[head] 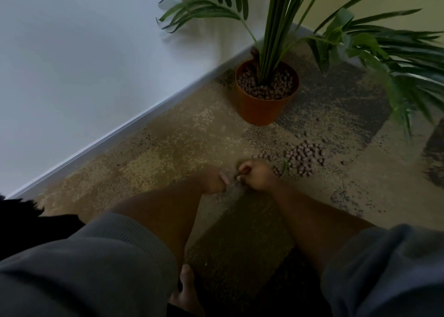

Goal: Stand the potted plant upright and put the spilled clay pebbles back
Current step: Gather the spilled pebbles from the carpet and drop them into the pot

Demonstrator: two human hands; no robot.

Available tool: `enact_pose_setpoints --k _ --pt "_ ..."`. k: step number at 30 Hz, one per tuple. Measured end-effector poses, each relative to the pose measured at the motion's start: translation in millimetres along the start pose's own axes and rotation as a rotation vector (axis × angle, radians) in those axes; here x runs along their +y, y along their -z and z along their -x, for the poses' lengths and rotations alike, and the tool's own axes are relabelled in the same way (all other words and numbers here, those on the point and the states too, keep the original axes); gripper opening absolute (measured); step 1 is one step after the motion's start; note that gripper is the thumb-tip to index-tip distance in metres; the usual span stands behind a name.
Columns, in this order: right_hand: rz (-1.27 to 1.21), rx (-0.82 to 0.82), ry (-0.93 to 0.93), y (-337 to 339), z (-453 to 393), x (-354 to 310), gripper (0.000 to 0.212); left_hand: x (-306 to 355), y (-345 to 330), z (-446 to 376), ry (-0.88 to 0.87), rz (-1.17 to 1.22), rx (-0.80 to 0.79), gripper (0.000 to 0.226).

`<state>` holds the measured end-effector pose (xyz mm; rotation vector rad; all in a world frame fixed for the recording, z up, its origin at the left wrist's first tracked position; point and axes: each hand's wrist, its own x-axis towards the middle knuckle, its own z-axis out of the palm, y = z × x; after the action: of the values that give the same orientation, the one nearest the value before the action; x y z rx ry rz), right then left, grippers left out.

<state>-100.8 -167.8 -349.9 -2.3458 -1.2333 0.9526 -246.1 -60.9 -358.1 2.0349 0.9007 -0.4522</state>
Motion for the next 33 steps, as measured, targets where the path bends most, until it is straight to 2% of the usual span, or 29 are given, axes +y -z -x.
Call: enact_pose_setpoints --k 2,5,8,10,12,15,18,23,33 --pt "-0.061 0.072 -0.031 4 -1 2 0.016 3 -1 -8 0.014 0.05 0.072 0.015" --pt "-0.002 0.101 -0.09 17 -3 13 0.018 3 -5 -18 0.019 0.049 0.093 0.029" --pt "0.117 -0.025 -0.132 27 -1 23 0.025 7 -10 -26 0.017 0.078 0.086 0.046" --pt "0.193 -0.108 -0.142 29 3 24 0.037 13 -12 -30 0.021 0.106 0.055 0.055" --pt "0.234 -0.137 -0.138 29 6 25 0.048 18 -14 -32 0.004 0.072 0.04 0.062" --pt "0.288 -0.128 -0.13 28 6 25 0.052 22 -17 -37 -0.055 0.024 0.047 0.067" --pt "0.335 -0.078 -0.095 26 6 27 0.048 22 -20 -42 -0.12 -0.021 0.074 0.06" --pt "0.32 -0.021 -0.036 25 5 32 0.031 23 -23 -48 -0.166 -0.073 0.051 0.022" --pt "0.375 0.013 -0.017 27 7 34 0.033 26 -24 -50 -0.197 -0.013 0.125 0.015"
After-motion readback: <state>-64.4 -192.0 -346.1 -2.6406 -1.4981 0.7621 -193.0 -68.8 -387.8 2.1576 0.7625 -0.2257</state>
